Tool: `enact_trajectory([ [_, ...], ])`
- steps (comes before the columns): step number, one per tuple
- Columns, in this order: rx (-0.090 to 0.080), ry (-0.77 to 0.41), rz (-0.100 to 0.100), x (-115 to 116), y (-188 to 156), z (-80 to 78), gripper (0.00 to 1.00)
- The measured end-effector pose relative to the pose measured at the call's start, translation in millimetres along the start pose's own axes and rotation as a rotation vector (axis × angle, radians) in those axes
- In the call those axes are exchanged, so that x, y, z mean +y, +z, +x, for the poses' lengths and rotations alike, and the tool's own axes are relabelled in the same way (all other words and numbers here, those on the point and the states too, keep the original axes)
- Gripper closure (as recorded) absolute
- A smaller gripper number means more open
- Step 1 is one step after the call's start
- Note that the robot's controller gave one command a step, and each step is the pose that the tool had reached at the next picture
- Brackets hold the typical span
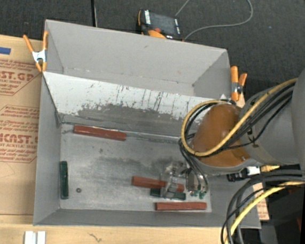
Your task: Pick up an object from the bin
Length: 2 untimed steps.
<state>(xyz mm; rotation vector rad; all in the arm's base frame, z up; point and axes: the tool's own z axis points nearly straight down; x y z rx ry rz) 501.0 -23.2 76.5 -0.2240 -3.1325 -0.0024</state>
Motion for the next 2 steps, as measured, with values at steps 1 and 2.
enact_trajectory([
  [1,-0.008,-0.034,-0.001,7,-119,10.6,1.00],
  [2,-0.009,-0.365,0.002,11,-191,-14.6,1.00],
])
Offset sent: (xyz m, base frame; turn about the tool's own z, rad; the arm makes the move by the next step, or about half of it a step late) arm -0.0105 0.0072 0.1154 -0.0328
